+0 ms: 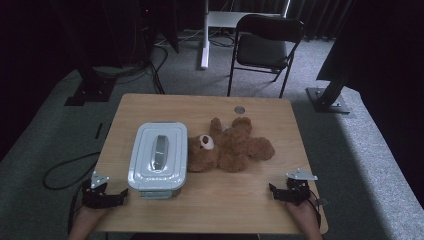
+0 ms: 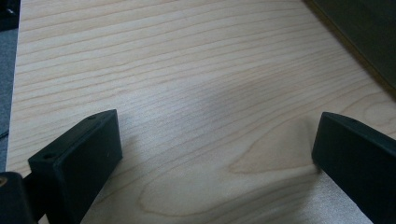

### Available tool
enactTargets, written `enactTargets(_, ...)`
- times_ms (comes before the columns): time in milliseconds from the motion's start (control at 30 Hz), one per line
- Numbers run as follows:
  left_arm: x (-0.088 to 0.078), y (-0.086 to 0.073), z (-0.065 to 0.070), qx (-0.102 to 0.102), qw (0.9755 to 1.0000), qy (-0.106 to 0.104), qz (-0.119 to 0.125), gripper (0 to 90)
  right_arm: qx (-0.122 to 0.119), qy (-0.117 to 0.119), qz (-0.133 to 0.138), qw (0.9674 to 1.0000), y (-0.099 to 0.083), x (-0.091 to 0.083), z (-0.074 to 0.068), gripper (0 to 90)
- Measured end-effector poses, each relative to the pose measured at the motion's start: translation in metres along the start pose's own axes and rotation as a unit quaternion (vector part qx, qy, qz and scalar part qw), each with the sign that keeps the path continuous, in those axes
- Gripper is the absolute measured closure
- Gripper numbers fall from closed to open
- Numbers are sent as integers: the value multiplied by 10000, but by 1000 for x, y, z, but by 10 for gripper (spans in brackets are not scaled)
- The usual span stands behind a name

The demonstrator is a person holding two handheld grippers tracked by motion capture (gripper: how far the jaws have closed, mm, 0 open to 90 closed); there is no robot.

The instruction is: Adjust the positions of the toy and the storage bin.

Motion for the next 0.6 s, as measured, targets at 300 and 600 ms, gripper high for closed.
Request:
enactTargets(300, 0, 0, 0, -2, 10000, 0, 0, 22, 73, 287, 24, 9996, 2, -3, -1, 131)
enactTargets(600, 0, 0, 0, 0, 10000, 0, -2, 22, 184, 296, 428, 9985, 42, -14, 14, 132)
Point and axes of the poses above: each handheld gripper's, and its own axes: x roughly forward along the jaws, y roughly out of its top, z roughly to its right, the point moved 8 cm from there along x, roughly forward along the jaws, and after that the axes turned 12 degrees about -x, right-handed, at the moved point
